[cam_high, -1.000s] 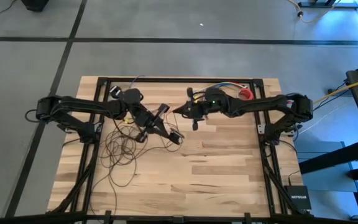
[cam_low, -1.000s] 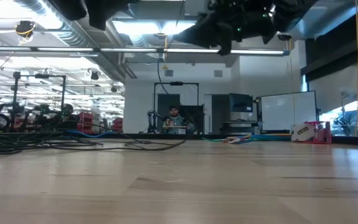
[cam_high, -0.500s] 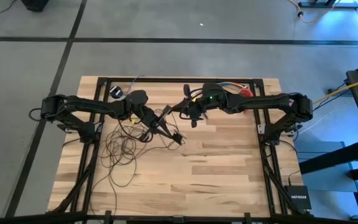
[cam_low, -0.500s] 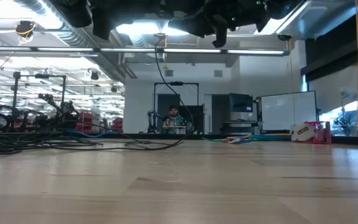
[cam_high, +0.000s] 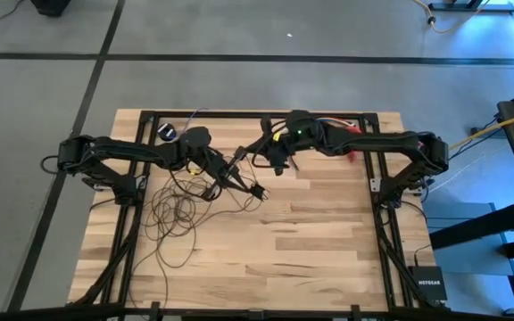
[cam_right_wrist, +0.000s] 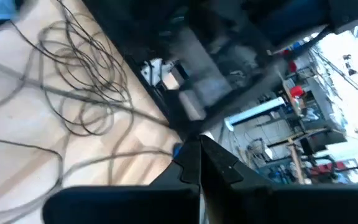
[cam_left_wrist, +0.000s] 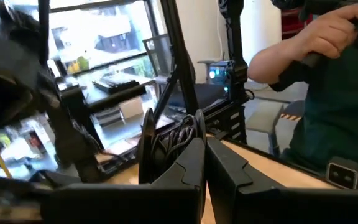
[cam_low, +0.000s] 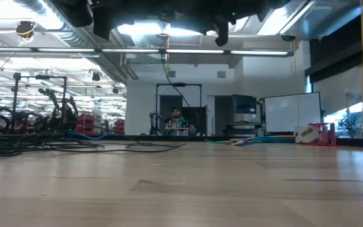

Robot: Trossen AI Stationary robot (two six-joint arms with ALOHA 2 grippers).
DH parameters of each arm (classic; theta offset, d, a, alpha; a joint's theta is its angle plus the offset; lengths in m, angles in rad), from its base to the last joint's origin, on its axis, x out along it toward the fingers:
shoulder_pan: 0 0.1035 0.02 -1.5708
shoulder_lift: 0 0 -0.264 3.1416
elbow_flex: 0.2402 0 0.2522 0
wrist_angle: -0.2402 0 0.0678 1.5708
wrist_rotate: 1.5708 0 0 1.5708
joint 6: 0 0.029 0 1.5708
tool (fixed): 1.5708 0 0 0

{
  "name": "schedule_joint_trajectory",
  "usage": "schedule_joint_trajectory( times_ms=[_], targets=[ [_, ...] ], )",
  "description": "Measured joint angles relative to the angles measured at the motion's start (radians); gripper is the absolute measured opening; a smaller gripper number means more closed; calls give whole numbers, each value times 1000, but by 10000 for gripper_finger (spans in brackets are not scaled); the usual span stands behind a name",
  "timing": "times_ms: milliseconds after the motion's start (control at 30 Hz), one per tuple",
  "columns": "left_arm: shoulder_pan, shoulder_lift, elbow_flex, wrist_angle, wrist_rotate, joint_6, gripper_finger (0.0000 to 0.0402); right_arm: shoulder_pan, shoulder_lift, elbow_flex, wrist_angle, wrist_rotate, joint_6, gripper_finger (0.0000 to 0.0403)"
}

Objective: Coiling cords

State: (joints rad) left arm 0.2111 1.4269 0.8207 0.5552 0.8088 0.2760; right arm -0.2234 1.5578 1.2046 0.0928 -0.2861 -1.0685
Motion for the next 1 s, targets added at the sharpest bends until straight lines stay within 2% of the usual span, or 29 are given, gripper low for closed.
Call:
schedule_joint_trajectory(
  times_ms=[133,300,433,533,700,767,867,933,1000],
  targets=[
    [2,8,-4,-69,-26,-11,1,3,-30,36,-59,66,-40,1],
    [12,4,-2,-55,-97,-18,1,2,-37,60,-179,109,-41,1],
    [27,4,-3,-58,-106,-31,1,25,-48,65,-211,172,-41,1],
    [29,4,-3,-70,-107,-25,1,40,-48,64,-238,295,-35,2],
    [28,4,-3,-83,-105,-11,1,88,-67,65,-259,621,-6,23],
    [29,4,-3,-82,-105,-7,1,109,-81,78,-253,709,28,37],
    [29,4,-3,-83,-105,0,1,120,-118,85,-262,700,150,65],
    [28,4,-3,-83,-105,-3,1,105,-148,86,-312,626,270,86],
    [26,4,-3,-82,-104,-4,1,77,-177,86,-431,498,395,108]
  ],
)
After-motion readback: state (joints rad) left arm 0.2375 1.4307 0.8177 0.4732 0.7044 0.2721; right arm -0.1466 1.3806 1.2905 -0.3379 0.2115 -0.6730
